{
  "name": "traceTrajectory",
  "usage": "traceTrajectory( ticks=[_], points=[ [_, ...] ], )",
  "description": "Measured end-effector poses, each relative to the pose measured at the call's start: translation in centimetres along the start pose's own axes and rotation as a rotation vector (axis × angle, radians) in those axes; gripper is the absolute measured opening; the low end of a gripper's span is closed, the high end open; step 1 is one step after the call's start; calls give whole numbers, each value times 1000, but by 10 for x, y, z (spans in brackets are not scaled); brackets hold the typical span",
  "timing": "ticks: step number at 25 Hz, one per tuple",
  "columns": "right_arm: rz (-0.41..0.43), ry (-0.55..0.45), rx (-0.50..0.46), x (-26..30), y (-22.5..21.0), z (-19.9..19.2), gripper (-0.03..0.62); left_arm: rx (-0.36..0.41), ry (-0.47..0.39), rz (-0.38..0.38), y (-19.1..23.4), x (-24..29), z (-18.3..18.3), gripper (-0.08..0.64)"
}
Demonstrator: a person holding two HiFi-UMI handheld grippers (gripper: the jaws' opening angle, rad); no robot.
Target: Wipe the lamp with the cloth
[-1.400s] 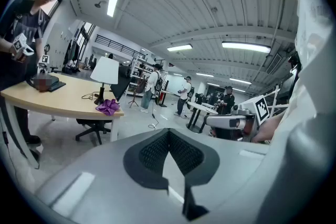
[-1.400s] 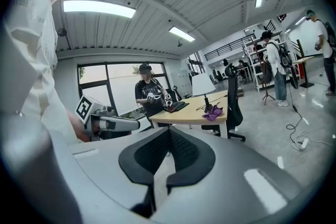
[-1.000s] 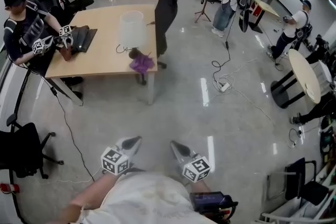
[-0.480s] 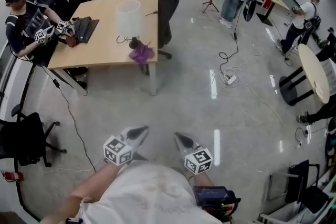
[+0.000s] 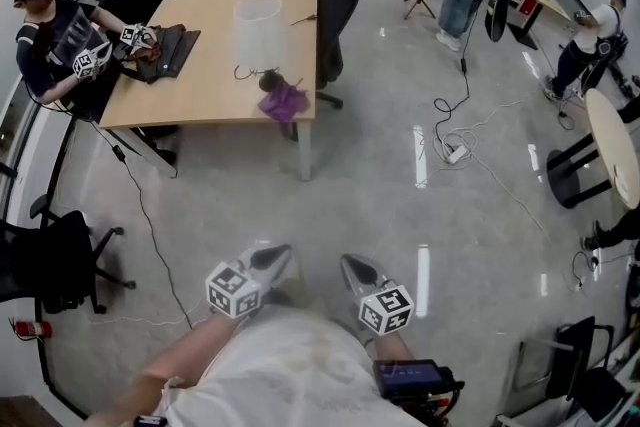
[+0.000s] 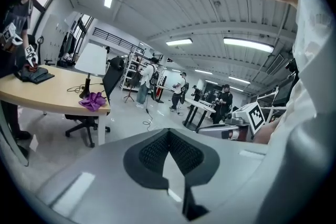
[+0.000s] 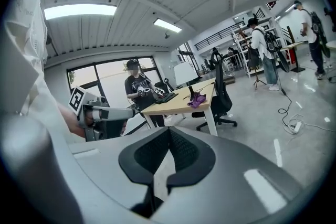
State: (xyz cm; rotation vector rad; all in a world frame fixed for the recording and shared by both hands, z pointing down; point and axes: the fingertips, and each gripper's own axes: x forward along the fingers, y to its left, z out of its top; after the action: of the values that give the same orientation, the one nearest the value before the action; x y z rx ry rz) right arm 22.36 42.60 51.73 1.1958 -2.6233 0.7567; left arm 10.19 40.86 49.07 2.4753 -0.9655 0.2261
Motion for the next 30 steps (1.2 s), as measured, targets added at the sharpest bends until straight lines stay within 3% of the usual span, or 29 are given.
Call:
traceTrajectory(
  ticks=[3, 7, 13, 18, 23, 30],
  points=[
    [-21, 28, 10, 2, -10, -1, 14, -30, 14, -60, 2, 23, -1, 1],
    [-35, 35, -9, 26, -26, 21, 14, -13, 0, -115, 24, 51, 27, 0],
    [-37, 42, -25, 69, -41, 65, 14, 1, 4, -159, 64, 93, 65, 1],
    [-40, 73, -2, 106, -60, 77, 14, 17, -26, -180, 99, 109, 88, 2],
    [0, 104, -56, 157, -72, 104, 14, 41, -44, -134, 145, 101, 100, 0],
    [47, 63, -105, 207, -61, 136, 14, -2, -68, -39, 191, 91, 110, 2]
  ],
)
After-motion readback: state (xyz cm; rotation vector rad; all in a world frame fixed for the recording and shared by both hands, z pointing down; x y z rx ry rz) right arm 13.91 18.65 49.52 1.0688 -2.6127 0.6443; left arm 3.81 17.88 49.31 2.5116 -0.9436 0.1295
